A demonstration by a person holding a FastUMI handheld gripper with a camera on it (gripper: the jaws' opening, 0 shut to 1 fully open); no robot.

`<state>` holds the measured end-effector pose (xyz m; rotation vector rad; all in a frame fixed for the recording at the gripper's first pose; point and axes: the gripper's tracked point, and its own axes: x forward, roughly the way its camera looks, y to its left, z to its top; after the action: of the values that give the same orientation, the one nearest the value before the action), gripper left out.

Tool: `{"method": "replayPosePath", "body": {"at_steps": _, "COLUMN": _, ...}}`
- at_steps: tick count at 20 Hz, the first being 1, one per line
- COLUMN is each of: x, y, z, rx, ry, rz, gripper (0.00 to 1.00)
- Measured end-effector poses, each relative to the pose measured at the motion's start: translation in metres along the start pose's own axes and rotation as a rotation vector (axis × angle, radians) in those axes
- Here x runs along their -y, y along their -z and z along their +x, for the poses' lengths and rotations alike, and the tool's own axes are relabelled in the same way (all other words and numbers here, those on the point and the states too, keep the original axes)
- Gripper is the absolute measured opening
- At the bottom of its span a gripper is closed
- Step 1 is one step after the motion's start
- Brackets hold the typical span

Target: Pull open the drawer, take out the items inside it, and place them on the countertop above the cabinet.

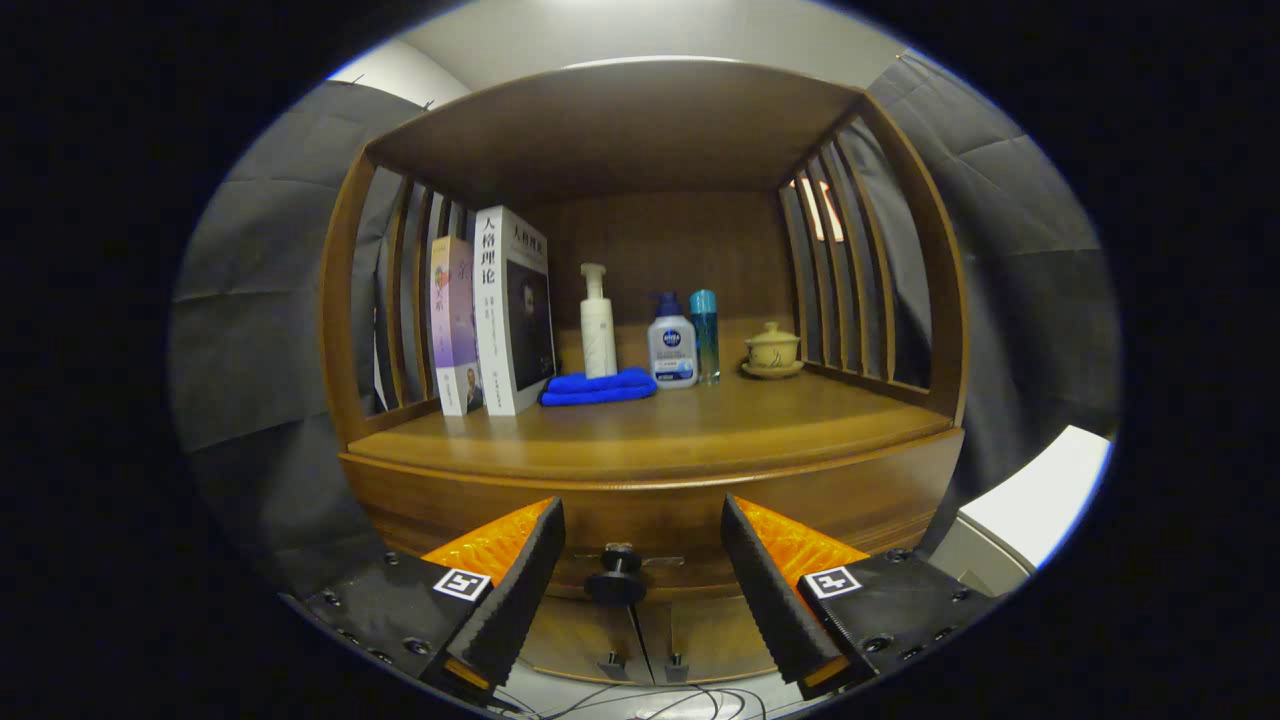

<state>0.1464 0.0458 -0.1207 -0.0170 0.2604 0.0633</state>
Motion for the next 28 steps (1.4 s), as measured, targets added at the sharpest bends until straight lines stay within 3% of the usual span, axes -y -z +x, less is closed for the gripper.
{"method": "replayPosePath", "body": {"at_steps": 6, "x": -0.004, "y": 0.041, "z": 0.013, "rx": -0.110, "ry": -0.013, "rz": -0.010, "gripper": 0.98}}
{"method": "replayPosePath", "body": {"at_steps": 10, "x": -0.011, "y": 0.048, "z": 0.018, "rx": -0.124, "ry": -0.029, "rz": -0.009, "gripper": 0.84}}
{"method": "replayPosePath", "body": {"at_steps": 14, "x": -0.017, "y": 0.059, "z": 0.022, "rx": -0.167, "ry": -0.046, "rz": -0.024, "gripper": 0.82}}
{"method": "replayPosePath", "body": {"at_steps": 17, "x": -0.018, "y": 0.059, "z": 0.025, "rx": -0.168, "ry": -0.037, "rz": -0.027, "gripper": 0.54}}
{"method": "replayPosePath", "body": {"at_steps": 21, "x": -0.018, "y": 0.059, "z": 0.026, "rx": -0.186, "ry": -0.022, "rz": -0.034, "gripper": 0.49}}
{"method": "replayPosePath", "body": {"at_steps": 24, "x": -0.017, "y": 0.061, "z": 0.027, "rx": -0.206, "ry": -0.009, "rz": -0.016, "gripper": 0.31}}
{"method": "replayPosePath", "body": {"at_steps": 28, "x": -0.018, "y": 0.060, "z": 0.019, "rx": -0.225, "ry": -0.005, "rz": -0.011, "gripper": 0.31}}
